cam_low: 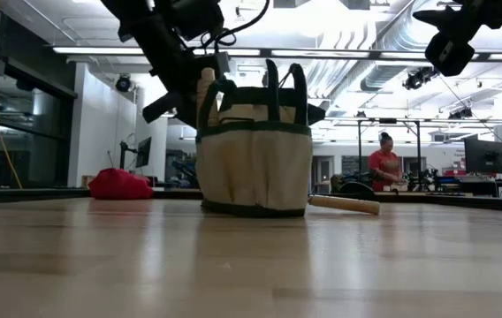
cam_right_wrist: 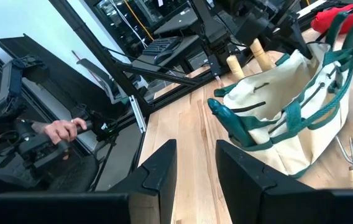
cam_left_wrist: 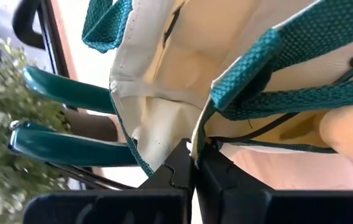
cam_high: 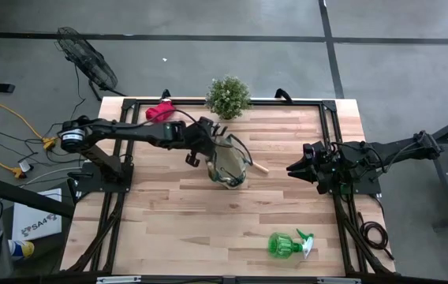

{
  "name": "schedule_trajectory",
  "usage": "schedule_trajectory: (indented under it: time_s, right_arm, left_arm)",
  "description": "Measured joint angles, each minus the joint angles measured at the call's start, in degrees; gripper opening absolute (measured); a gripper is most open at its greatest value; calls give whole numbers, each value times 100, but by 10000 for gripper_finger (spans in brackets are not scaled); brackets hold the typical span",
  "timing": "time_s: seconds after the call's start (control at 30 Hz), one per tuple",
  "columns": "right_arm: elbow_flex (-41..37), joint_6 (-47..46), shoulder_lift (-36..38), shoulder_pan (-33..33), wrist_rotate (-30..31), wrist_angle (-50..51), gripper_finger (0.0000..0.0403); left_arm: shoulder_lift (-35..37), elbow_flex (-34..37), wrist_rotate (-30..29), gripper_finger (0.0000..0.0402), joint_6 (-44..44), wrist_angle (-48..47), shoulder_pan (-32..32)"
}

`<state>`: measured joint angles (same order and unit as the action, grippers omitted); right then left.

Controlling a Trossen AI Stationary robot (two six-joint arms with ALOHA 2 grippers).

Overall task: Pick & Place Garden tools in Gardening bag
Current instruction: Adjust the brown gardening bag

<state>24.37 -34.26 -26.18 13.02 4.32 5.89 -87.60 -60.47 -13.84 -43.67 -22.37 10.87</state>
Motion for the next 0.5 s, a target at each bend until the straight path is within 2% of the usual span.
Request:
schedule_trajectory:
  time_s: [0.13, 0.27, 0.5]
  right_arm:
    - [2, -2, 1, -2, 0, 0, 103]
    - [0, -1, 1, -1, 0, 0, 103]
    - [1, 0, 1, 0, 0, 0, 103]
  left_arm:
    - [79, 0, 77, 7, 452, -213, -43]
    - [119, 0, 83, 25, 514, -209, -83]
    - [121, -4, -128, 99, 519, -126, -80]
